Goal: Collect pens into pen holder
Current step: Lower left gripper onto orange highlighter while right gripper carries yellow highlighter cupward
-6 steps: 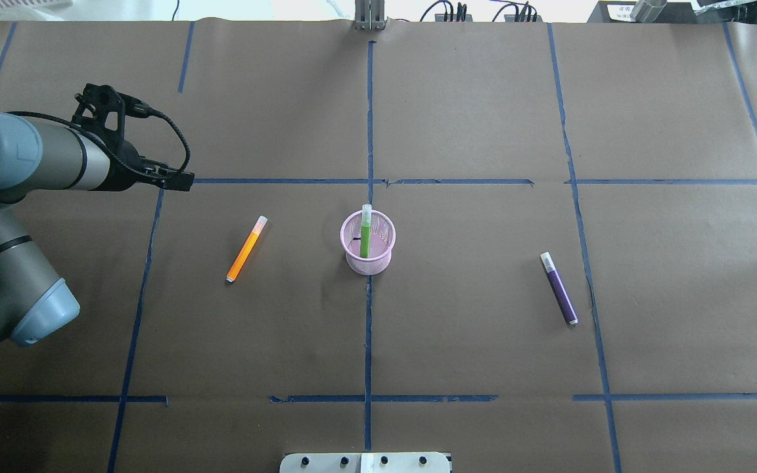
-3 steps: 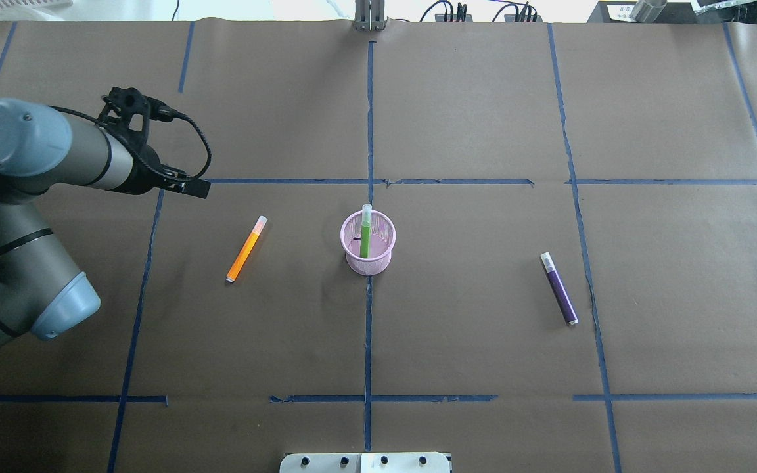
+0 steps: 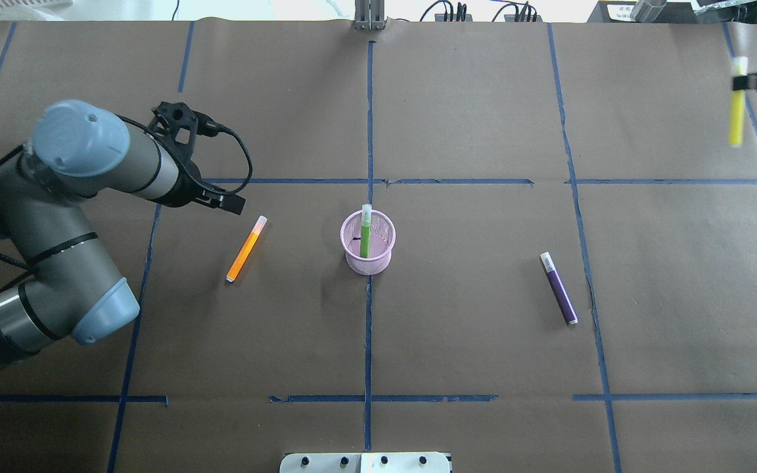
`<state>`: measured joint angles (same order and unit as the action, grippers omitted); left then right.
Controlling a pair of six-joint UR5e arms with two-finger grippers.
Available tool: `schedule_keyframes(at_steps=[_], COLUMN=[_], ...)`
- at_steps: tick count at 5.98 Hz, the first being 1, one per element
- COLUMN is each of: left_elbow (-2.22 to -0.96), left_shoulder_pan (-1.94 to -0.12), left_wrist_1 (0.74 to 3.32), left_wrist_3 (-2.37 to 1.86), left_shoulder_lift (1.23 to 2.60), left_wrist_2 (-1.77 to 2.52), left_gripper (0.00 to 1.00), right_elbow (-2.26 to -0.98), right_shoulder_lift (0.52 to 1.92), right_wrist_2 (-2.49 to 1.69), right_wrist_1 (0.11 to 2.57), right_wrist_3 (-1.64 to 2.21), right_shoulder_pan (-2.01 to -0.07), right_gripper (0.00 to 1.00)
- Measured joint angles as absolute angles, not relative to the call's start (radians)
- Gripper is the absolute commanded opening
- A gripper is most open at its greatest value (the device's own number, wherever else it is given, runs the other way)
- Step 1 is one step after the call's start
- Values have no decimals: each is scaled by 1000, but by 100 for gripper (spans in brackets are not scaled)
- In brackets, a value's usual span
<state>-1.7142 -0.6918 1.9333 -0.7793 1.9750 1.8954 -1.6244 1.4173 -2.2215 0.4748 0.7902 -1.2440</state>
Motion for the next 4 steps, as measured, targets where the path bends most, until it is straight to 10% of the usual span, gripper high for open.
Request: schedule_keyframes(at_steps=[4], left_elbow=[-1678], left_shoulder_pan=[-664], left_wrist_1=[1961], left_wrist_3=[-777], left_shoulder_lift=[1990], left_wrist_2=[1896], left_gripper=[100], right_elbow=[-1760], right_shoulder_lift=[1210], right_wrist_2=[-1716], right_wrist_1=[480], right_wrist_3=[1027], right_shoulder_pan=[-804], right_gripper=[0])
